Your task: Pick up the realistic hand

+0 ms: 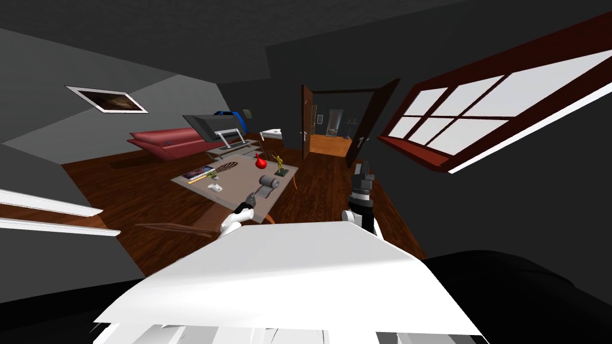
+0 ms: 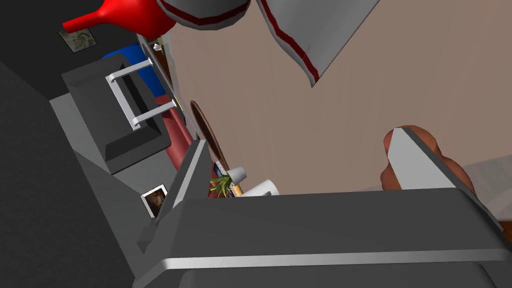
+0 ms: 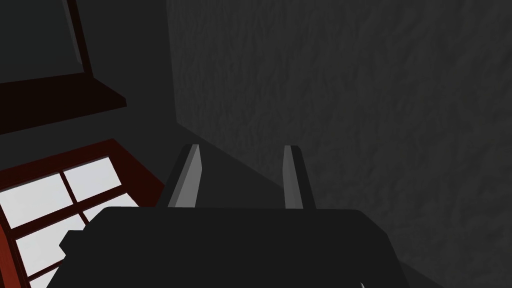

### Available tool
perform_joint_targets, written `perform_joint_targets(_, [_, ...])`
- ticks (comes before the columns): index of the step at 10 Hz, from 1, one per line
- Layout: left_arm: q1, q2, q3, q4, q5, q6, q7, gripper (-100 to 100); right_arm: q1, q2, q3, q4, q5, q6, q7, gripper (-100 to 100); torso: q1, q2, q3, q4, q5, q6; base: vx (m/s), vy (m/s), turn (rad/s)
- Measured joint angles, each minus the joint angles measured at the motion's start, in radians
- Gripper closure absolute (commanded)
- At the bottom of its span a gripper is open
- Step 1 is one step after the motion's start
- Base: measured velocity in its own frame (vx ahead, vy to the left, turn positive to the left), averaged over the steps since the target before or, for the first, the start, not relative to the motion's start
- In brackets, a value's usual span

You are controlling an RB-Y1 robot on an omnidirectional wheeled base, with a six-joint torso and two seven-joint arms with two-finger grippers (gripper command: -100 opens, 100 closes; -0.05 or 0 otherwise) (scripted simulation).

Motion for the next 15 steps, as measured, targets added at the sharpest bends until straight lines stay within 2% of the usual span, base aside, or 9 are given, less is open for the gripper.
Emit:
perform_joint_targets(2, [-0.010, 0.000, 0.012, 0.033, 0.008, 0.028, 0.011, -100, 0.000, 0.000, 0.000, 0.000, 0.000, 0.000, 0.000, 0, -0.001, 0.000, 0.000, 0.000, 0.000, 0.000, 0.042, 0.000, 0.008])
perform_joint_targets(5, [-0.032, 0.013, 0.013, 0.101, 0.025, 0.043, 0.026, -100, 0.000, 0.000, 0.000, 0.000, 0.000, 0.000, 0.000, 0, 0.000, 0.001, 0.000, 0.000, 0.000, 0.000, 0.052, 0.006, 0.022])
perform_joint_targets(7, [-0.060, 0.025, 0.018, 0.158, 0.037, 0.064, 0.040, -100, 0.000, 0.000, 0.000, 0.000, 0.000, 0.000, 0.000, 0, 0.000, 0.000, 0.000, 0.000, 0.000, 0.000, 0.063, 0.016, 0.023])
perform_joint_targets(8, [-0.080, 0.036, 0.012, 0.209, 0.052, 0.065, 0.049, -100, 0.000, 0.000, 0.000, 0.000, 0.000, 0.000, 0.000, 0, 0.001, -0.001, 0.000, 0.000, 0.000, 0.000, 0.099, 0.027, 0.034])
perform_joint_targets(9, [-0.076, 0.031, 0.034, 0.215, 0.046, 0.093, 0.058, -100, 0.000, 0.000, 0.000, 0.000, 0.000, 0.000, 0.000, 0, 0.001, -0.002, -0.001, 0.000, 0.000, 0.000, 0.076, 0.015, 0.018])
perform_joint_targets(11, [-0.093, 0.045, 0.031, 0.274, 0.064, 0.109, 0.073, -100, 0.000, 0.000, 0.000, 0.000, 0.000, 0.000, 0.000, 0, 0.001, -0.001, 0.000, 0.000, 0.000, 0.000, 0.060, 0.016, 0.019])
perform_joint_targets(13, [-0.120, 0.061, 0.018, 0.351, 0.089, 0.104, 0.085, -100, 0.000, 0.000, 0.000, 0.000, 0.000, 0.000, 0.000, 0, 0.001, 0.000, 0.000, 0.000, 0.000, 0.000, 0.070, 0.033, 0.029])
perform_joint_targets(14, [-0.143, 0.073, 0.003, 0.417, 0.116, 0.100, 0.091, -100, 0.000, 0.000, 0.000, 0.000, 0.000, 0.000, 0.000, 0, 0.002, -0.001, -0.001, 0.000, 0.000, 0.000, 0.063, 0.021, 0.006])
perform_joint_targets(15, [-0.138, 0.075, 0.006, 0.414, 0.120, 0.111, 0.096, -100, 0.000, 0.000, 0.000, 0.000, 0.000, 0.000, 0.000, 0, 0.001, 0.000, 0.000, 0.000, 0.000, 0.000, 0.025, 0.001, -0.002])
